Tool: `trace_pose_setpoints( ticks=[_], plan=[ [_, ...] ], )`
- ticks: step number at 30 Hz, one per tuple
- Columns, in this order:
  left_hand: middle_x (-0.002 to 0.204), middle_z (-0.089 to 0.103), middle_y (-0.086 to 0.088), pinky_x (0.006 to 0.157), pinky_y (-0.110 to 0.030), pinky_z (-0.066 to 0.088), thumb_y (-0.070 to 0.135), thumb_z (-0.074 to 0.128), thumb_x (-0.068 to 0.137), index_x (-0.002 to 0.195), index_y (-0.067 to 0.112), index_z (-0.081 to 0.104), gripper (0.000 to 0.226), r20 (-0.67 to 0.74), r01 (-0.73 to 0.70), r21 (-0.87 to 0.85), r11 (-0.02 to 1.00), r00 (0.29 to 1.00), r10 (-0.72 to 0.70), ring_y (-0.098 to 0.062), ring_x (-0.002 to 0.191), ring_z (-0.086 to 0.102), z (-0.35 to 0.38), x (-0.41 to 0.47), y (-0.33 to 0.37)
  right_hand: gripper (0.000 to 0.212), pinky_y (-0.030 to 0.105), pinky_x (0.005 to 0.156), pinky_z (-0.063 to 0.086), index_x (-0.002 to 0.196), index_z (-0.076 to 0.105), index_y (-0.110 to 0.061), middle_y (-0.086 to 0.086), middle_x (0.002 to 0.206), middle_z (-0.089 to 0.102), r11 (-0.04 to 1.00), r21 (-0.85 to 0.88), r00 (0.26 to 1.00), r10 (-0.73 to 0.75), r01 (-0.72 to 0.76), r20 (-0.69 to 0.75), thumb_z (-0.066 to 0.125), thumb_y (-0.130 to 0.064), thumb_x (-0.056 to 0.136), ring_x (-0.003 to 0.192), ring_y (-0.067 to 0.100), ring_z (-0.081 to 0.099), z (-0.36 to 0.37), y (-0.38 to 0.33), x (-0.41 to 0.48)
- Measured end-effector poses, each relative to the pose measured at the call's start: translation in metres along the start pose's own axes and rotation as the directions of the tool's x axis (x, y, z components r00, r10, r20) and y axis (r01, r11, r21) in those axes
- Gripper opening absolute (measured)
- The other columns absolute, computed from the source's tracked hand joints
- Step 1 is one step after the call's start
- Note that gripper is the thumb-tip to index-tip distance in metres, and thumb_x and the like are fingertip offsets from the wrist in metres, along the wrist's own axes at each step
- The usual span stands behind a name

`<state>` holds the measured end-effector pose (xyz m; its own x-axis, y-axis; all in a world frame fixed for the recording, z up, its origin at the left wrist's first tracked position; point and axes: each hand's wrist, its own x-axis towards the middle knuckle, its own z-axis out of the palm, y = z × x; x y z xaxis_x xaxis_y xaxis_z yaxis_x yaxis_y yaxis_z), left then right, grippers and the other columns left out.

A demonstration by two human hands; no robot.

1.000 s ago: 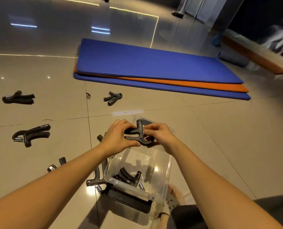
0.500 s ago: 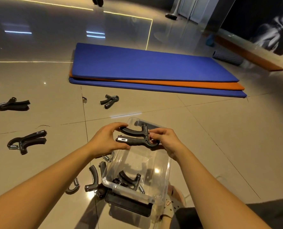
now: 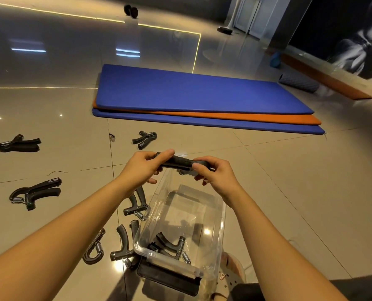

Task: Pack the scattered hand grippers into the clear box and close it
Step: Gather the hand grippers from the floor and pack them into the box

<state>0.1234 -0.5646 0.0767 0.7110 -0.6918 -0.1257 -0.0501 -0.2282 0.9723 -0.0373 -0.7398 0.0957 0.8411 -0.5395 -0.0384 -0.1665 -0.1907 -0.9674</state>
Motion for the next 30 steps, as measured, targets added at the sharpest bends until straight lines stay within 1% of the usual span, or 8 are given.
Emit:
trace_pose_setpoints(
  ticks=[4, 8, 13, 19, 22, 24, 27, 30],
  plan=[
    [0.121, 0.066, 0.011, 0.099, -0.036, 0.050, 0.065, 0.071, 0.075, 0.134, 0.036, 0.057, 0.068, -0.045, -0.266, 0.180, 0.947, 0.960, 0.278, -0.007, 0.114, 0.060, -0.004, -0.004, 0.004, 0.014, 0.029, 0.057, 0.051, 0.104, 0.075, -0.018, 0.006, 0.095, 0.075, 1.000, -0.008, 0.998, -0.005, 0.004, -0.057, 0.068, -0.027, 0.096, 0.070, 0.025, 0.070, -0.005, -0.007, 0.006],
    [0.142, 0.049, 0.011, 0.107, -0.042, 0.042, 0.043, 0.079, 0.081, 0.150, 0.039, 0.036, 0.081, 0.041, -0.452, 0.503, 0.736, 0.864, 0.502, -0.009, 0.127, 0.046, -0.001, -0.007, 0.010, 0.015, 0.022, 0.048, 0.046, 0.101, 0.075, -0.015, 0.011, 0.094, 0.074, 1.000, 0.013, 0.999, -0.004, 0.005, -0.049, 0.066, -0.027, 0.098, 0.057, 0.014, 0.063, -0.012, -0.012, 0.008],
    [0.133, 0.054, 0.008, 0.108, -0.049, 0.043, 0.042, 0.083, 0.076, 0.146, 0.033, 0.043, 0.081, 0.089, -0.457, 0.601, 0.655, 0.853, 0.514, -0.012, 0.119, 0.050, -0.004, -0.008, 0.008, 0.023, 0.027, 0.048, 0.048, 0.100, 0.075, -0.015, 0.007, 0.083, 0.074, 0.999, 0.013, 0.998, 0.038, -0.038, -0.044, 0.063, -0.035, 0.098, 0.059, 0.019, 0.060, -0.011, -0.012, 0.005],
    [0.132, 0.056, 0.004, 0.100, -0.033, 0.038, 0.047, 0.082, 0.075, 0.142, 0.025, 0.050, 0.078, 0.137, -0.500, 0.680, 0.537, 0.806, 0.576, -0.014, 0.118, 0.050, -0.005, -0.009, -0.004, 0.029, 0.022, 0.041, 0.040, 0.099, 0.074, -0.012, 0.014, 0.075, 0.072, 0.998, -0.012, 0.998, 0.070, -0.070, -0.003, 0.061, -0.037, 0.100, 0.045, 0.017, 0.050, -0.008, -0.006, 0.004],
    [0.128, 0.060, 0.004, 0.101, -0.035, 0.041, 0.051, 0.079, 0.075, 0.140, 0.023, 0.054, 0.075, 0.143, -0.497, 0.675, 0.545, 0.813, 0.565, -0.013, 0.117, 0.051, -0.005, -0.009, -0.011, 0.027, 0.022, 0.042, 0.041, 0.100, 0.073, -0.008, 0.017, 0.077, 0.068, 0.996, -0.011, 0.996, 0.089, -0.089, -0.014, 0.062, -0.033, 0.100, 0.048, 0.018, 0.052, -0.005, 0.001, 0.003],
    [0.124, 0.062, 0.005, 0.099, -0.035, 0.045, 0.056, 0.077, 0.074, 0.138, 0.023, 0.056, 0.075, 0.152, -0.483, 0.673, 0.560, 0.831, 0.535, -0.012, 0.113, 0.051, -0.005, -0.008, -0.016, 0.021, 0.022, 0.051, 0.049, 0.108, 0.072, -0.011, 0.012, 0.089, 0.071, 0.994, -0.095, 0.998, 0.051, -0.054, -0.029, 0.068, -0.028, 0.096, 0.063, 0.018, 0.061, -0.002, 0.006, 0.003],
    [0.121, 0.064, 0.006, 0.095, -0.032, 0.046, 0.064, 0.070, 0.071, 0.138, 0.023, 0.056, 0.079, 0.160, -0.450, 0.680, 0.579, 0.862, 0.481, -0.010, 0.109, 0.052, -0.004, -0.008, -0.025, 0.049, 0.024, 0.086, 0.052, 0.126, 0.068, -0.018, -0.001, 0.112, 0.065, 0.935, -0.354, 0.999, -0.039, 0.035, -0.005, 0.082, -0.034, 0.082, 0.100, 0.013, 0.063, 0.007, 0.014, 0.006],
    [0.120, 0.066, 0.006, 0.093, -0.030, 0.045, 0.069, 0.067, 0.068, 0.137, 0.023, 0.057, 0.083, 0.148, -0.424, 0.670, 0.609, 0.880, 0.450, -0.011, 0.107, 0.055, -0.002, -0.007, -0.031, 0.067, 0.032, 0.097, 0.048, 0.135, 0.064, -0.024, -0.010, 0.117, 0.056, 0.834, -0.538, 0.991, -0.081, 0.128, 0.110, 0.085, -0.044, 0.075, 0.113, 0.012, 0.056, 0.017, 0.024, 0.005]
  ],
)
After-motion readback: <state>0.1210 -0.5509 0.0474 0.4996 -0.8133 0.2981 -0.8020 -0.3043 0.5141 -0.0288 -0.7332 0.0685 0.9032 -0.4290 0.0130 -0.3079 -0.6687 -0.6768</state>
